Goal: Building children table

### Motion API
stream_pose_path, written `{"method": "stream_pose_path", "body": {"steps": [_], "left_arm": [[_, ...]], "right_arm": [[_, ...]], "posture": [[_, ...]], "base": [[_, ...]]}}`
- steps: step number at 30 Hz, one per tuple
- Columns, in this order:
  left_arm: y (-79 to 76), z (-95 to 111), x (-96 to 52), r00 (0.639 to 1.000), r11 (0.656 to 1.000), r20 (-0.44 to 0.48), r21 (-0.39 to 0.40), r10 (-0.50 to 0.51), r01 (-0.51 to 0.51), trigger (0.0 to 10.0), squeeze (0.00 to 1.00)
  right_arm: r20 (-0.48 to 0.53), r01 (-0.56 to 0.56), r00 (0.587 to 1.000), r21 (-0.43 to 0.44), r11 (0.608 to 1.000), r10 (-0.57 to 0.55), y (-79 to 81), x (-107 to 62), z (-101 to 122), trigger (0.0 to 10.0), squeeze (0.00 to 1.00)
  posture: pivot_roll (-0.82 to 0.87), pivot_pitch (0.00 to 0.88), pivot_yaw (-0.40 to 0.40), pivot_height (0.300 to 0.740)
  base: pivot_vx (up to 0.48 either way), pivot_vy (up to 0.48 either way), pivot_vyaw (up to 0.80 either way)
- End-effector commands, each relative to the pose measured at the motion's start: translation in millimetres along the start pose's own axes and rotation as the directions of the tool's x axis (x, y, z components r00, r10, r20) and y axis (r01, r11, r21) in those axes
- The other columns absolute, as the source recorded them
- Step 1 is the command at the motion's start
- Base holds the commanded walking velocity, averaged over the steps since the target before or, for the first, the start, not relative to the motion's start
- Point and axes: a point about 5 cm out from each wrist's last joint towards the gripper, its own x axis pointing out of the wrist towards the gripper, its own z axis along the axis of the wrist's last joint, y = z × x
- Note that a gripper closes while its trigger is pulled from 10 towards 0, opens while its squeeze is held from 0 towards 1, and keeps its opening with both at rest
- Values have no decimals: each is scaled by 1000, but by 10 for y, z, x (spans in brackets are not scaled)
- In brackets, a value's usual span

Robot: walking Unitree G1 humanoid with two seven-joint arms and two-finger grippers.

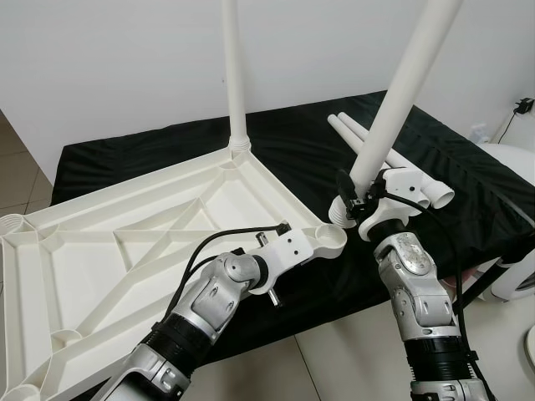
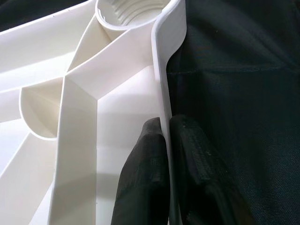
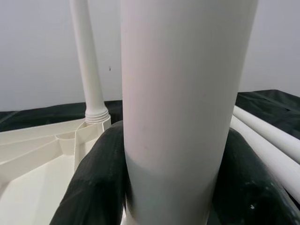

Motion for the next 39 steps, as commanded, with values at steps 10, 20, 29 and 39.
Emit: {"method": "stream_pose_path", "body": {"steps": [10, 20, 29, 39], "left_arm": [[-50, -222, -40, 997, 1000, -73, -15, -19, 18, 0, 0], [-15, -175, -46, 997, 1000, -76, -12, 9, -10, 10000, 0], [-31, -133, -49, 998, 1000, -62, -7, 10, -10, 10000, 0], [-34, -121, -55, 998, 1000, -61, -2, 9, -9, 10000, 0]], "right_arm": [[-21, -86, 996, 2, 996, 86, 18, 40, -22, 10000, 0], [-86, -156, 984, 24, 987, 157, 40, 48, -198, 10000, 0], [-139, -207, 968, 18, 978, 208, 91, 26, -344, 10000, 0], [-180, -236, 956, -10, 972, 231, 66, -28, -439, 10000, 0]], "posture": [[-103, 40, 47, 740], [-92, 40, 29, 740], [-86, 41, 22, 740], [-86, 48, 17, 740]], "base": [[0, 0, 0], [0, 0, 0], [0, 0, 0], [0, 0, 0]]}}
